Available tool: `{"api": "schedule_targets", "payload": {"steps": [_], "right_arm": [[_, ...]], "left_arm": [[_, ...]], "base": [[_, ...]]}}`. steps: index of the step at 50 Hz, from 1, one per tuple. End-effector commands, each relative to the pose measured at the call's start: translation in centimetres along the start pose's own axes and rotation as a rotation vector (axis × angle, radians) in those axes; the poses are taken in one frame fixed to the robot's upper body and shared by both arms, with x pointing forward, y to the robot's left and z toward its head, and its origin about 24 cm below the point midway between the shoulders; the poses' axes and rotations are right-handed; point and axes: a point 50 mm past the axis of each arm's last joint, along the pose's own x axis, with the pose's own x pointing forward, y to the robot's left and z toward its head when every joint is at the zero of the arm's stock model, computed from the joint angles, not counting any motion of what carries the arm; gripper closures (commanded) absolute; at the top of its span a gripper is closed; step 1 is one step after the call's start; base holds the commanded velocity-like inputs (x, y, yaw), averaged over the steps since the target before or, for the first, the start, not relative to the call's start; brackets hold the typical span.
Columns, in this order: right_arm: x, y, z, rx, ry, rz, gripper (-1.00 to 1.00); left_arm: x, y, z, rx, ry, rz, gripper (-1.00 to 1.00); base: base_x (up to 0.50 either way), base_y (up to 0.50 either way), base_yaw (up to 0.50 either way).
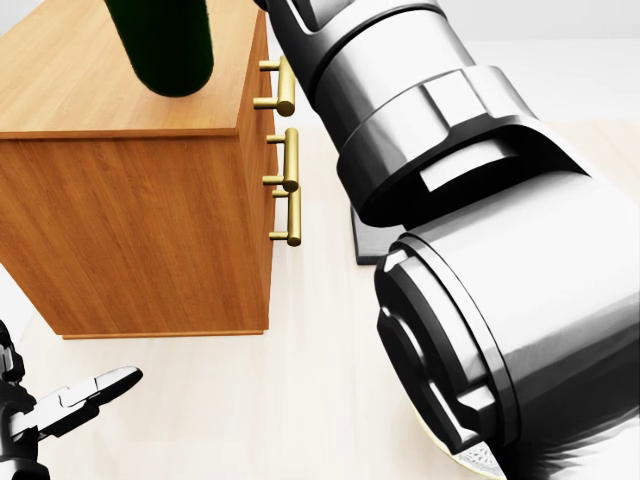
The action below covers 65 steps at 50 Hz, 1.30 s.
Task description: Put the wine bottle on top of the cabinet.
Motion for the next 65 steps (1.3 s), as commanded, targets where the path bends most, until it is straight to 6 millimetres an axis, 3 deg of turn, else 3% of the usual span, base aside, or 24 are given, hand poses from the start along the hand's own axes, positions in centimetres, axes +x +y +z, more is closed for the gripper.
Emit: {"api": "schedule_targets", "payload": {"steps": [1, 41, 42, 43, 44, 65], "right_arm": [[0.0, -0.5, 0.7, 0.035, -0.024, -0.03, 1.0], [0.0, -0.6, -0.5, 0.016, 0.003, -0.041, 1.0], [0.0, -0.7, -0.5, 0.012, 0.003, -0.047, 0.91], [0.0, -0.7, -0.5, 0.012, 0.002, -0.048, -0.13], [0.0, -0.6, -0.5, 0.007, 0.004, -0.045, -0.94], [0.0, -0.8, -0.4, 0.002, 0.0, -0.055, -1.0]], "left_arm": [[0.0, 0.1, -0.1, 0.0, 0.003, 0.001, -1.0], [0.0, 0.0, 0.0, 0.001, 0.0, -0.003, -1.0], [0.0, 0.0, 0.0, 0.001, -0.002, -0.003, -1.0], [-0.1, 0.0, 0.1, 0.001, -0.004, -0.003, -1.0], [-0.1, 0.0, 0.1, 0.0, -0.004, -0.003, -1.0], [0.0, 0.0, 0.1, 0.002, -0.004, -0.005, -1.0]], "base": [[0.0, 0.0, 0.0], [0.0, 0.0, 0.0], [0.0, 0.0, 0.0], [0.0, 0.0, 0.0], [0.0, 0.0, 0.0], [0.0, 0.0, 0.0]]}}
